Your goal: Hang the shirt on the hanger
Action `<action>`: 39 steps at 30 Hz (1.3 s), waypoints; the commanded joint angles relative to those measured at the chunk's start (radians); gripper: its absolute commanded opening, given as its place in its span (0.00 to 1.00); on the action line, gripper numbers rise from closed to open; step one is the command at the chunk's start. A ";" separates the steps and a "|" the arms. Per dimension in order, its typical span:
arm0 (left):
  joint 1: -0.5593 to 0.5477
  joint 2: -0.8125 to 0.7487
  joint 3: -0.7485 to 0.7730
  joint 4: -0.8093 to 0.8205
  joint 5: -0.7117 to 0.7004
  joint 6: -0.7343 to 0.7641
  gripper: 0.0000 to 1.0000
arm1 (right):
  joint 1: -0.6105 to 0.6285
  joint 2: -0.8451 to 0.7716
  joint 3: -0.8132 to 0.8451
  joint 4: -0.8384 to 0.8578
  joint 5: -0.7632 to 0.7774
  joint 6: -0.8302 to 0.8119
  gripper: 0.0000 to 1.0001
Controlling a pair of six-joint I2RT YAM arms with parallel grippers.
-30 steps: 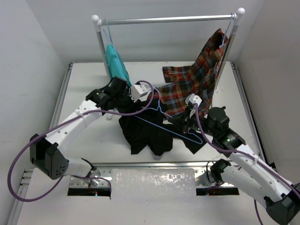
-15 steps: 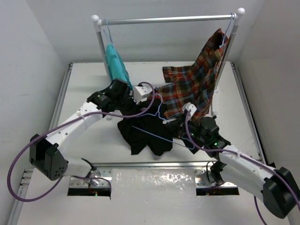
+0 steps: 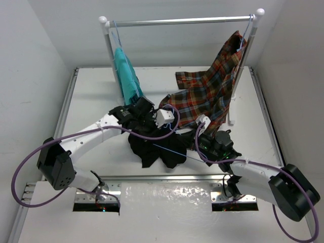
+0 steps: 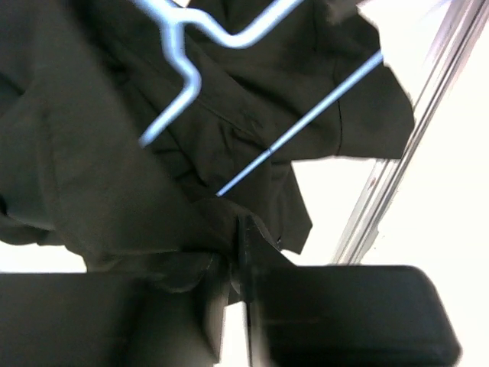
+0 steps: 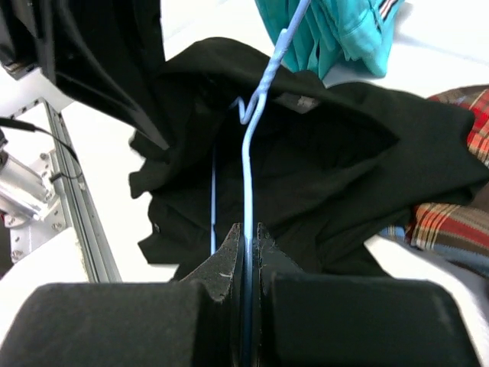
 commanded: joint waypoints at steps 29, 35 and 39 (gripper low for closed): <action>-0.006 -0.070 -0.128 0.200 -0.145 0.491 0.98 | 0.012 0.093 0.024 -0.036 -0.074 -0.153 0.00; -0.002 -0.007 -0.157 0.275 -0.019 0.508 0.98 | 0.029 0.013 0.061 -0.154 -0.070 -0.202 0.00; 0.008 0.032 -0.168 0.347 -0.004 0.493 0.95 | 0.030 -0.012 0.085 -0.211 -0.082 -0.225 0.00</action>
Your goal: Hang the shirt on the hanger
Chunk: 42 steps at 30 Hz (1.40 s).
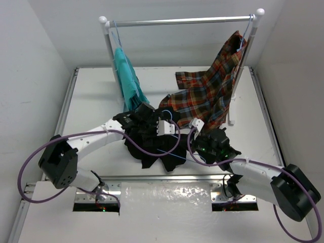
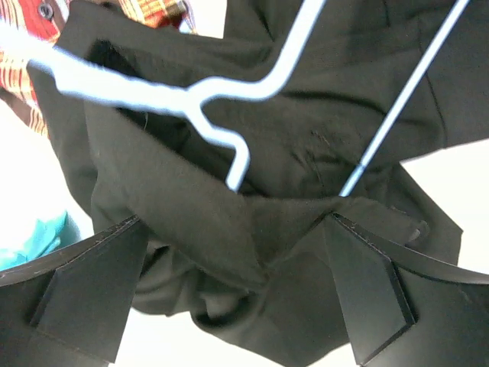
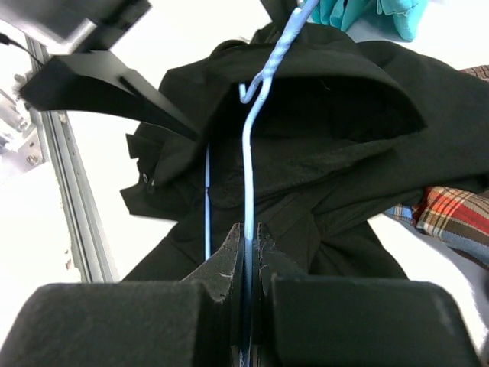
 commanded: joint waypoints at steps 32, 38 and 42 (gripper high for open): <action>0.072 -0.145 0.200 -0.067 -0.151 -0.408 0.00 | 0.010 -0.087 0.572 -0.766 0.438 -0.005 0.92; 0.075 -0.177 0.238 -0.082 -0.060 -0.445 0.00 | 0.008 -0.109 0.717 -0.855 0.475 0.048 0.99; 0.107 -0.183 0.301 -0.041 -0.039 -0.546 0.00 | 0.003 -0.087 0.824 -0.966 0.482 0.051 0.98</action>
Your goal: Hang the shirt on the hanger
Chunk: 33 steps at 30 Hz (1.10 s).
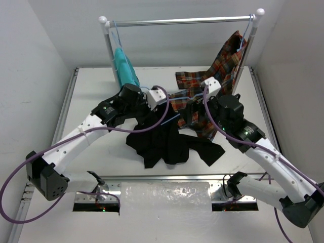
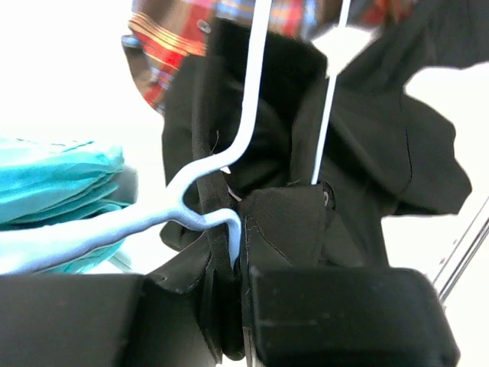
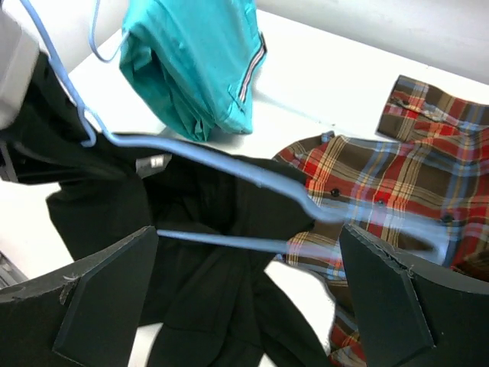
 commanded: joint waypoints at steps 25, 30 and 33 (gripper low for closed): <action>0.029 -0.070 0.104 0.203 -0.233 -0.278 0.00 | 0.020 0.263 -0.223 0.510 -0.282 0.442 0.61; 0.027 -0.065 0.113 0.223 -0.248 -0.269 0.00 | 0.026 0.335 -0.238 0.590 -0.302 0.500 0.53; 0.030 -0.059 0.128 0.234 -0.257 -0.269 0.00 | 0.026 0.387 -0.254 0.679 -0.336 0.555 0.31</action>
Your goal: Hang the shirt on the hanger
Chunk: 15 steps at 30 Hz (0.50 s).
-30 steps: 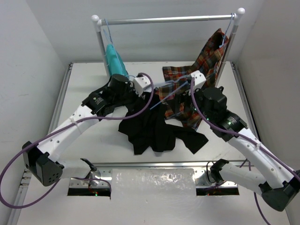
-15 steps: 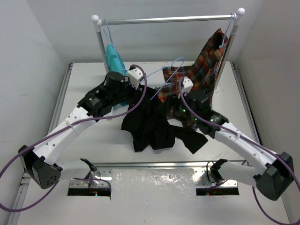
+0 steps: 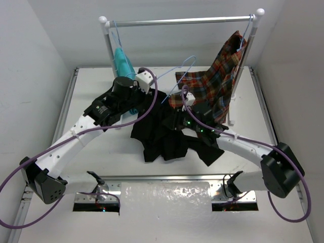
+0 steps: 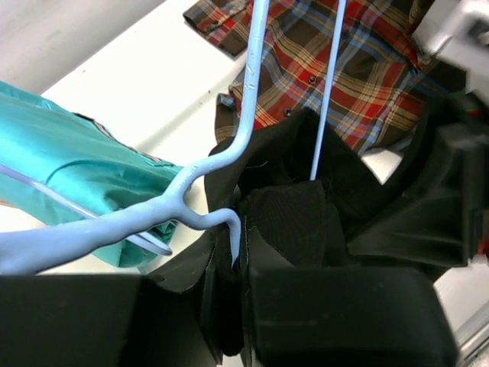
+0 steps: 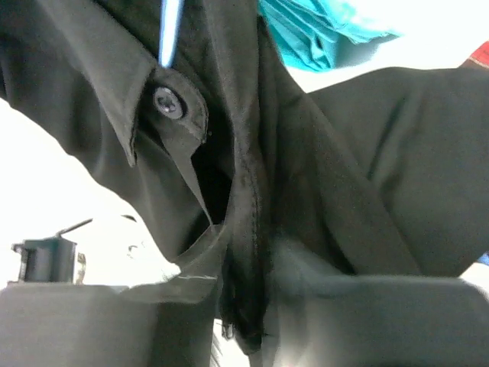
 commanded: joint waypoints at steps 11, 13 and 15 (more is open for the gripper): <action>0.037 -0.070 -0.011 -0.005 0.157 0.235 0.00 | -0.296 -0.119 0.171 -0.240 0.284 -0.096 0.00; 0.031 -0.099 -0.061 -0.007 0.166 0.285 0.00 | -0.296 -0.124 0.220 -0.298 0.332 -0.133 0.00; 0.026 -0.124 -0.111 -0.007 0.173 0.309 0.00 | -0.296 -0.140 0.273 -0.348 0.384 -0.178 0.00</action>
